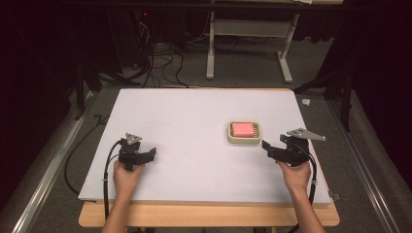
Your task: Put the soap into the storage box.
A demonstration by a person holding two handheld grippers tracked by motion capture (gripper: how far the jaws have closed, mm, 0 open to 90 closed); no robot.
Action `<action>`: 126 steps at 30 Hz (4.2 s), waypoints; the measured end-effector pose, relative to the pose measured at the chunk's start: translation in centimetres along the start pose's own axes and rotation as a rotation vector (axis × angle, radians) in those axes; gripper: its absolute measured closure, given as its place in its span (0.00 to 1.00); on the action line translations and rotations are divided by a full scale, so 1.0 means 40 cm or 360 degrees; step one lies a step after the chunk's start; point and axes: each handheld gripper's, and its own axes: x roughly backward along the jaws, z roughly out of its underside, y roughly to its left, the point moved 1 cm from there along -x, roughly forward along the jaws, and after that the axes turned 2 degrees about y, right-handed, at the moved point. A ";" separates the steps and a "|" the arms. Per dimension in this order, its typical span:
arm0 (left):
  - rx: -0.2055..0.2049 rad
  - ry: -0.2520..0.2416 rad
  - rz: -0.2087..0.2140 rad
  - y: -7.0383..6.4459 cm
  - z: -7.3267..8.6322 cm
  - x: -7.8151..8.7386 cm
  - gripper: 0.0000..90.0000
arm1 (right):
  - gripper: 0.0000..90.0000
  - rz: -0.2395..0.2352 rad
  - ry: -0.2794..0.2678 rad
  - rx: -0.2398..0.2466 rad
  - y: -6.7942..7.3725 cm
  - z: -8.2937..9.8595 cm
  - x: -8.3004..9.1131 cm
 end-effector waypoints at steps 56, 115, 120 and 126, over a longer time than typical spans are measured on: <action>0.0000 0.0000 0.0000 0.000 0.000 0.000 0.28 | 0.27 -0.0164 0.0078 0.0135 0.104 0.096 -0.053; -0.0002 -0.0002 -0.0005 -0.001 0.000 0.000 0.28 | 0.30 0.0002 0.0323 0.0276 0.154 0.132 -0.174; -0.0004 0.0001 -0.0011 -0.001 0.000 0.000 0.27 | 0.30 0.0000 0.0322 0.0278 0.154 0.133 -0.175; -0.0004 0.0002 -0.0012 -0.001 0.000 0.000 0.27 | 0.29 -0.0004 0.0322 0.0279 0.153 0.133 -0.176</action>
